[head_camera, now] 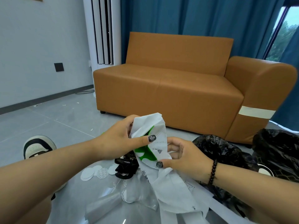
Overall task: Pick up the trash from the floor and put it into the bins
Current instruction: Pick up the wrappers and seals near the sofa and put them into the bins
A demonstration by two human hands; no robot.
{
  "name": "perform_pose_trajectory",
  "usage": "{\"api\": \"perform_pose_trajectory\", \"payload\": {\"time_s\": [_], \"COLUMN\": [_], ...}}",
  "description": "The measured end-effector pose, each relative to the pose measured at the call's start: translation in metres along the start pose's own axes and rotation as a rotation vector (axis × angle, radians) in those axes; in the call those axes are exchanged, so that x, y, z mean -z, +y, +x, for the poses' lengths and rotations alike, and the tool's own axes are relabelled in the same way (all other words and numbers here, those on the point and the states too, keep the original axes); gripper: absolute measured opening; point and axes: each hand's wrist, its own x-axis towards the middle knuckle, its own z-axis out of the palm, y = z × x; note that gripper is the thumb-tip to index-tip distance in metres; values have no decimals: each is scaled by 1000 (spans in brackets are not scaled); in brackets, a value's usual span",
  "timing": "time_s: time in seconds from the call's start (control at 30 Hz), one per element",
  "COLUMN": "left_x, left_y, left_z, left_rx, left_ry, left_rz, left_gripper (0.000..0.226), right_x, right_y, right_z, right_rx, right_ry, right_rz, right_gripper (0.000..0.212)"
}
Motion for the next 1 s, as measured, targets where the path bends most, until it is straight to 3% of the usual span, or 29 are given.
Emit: {"api": "perform_pose_trajectory", "payload": {"time_s": [0.2,0.3,0.47,0.57,0.7,0.87,1.0], "left_x": [-3,-2,-6,-10,-14,-20,-28], "left_y": [3,3,3,1,5,8,4], "left_z": [-2,-2,-6,-7,-8,-14,-15], "left_rx": [7,-21,-131,-179,-112,16,108], "left_ry": [29,-19,-91,-85,-82,-67,-28], "left_rz": [-155,-128,136,319,57,-173,-195], "left_gripper": [29,34,23,14,19,43,31], "right_x": [-8,-7,2,7,8,8,12], "right_y": [5,2,-10,-17,-24,-29,-30], "right_z": [-6,-7,-5,-6,-5,-5,-3], "right_rx": [51,36,126,241,345,464,609], "right_ry": [0,-44,35,109,162,245,346], "right_rz": [3,-22,-108,-185,-220,-197,-303], "right_gripper": [57,66,71,48,29,20,18]}}
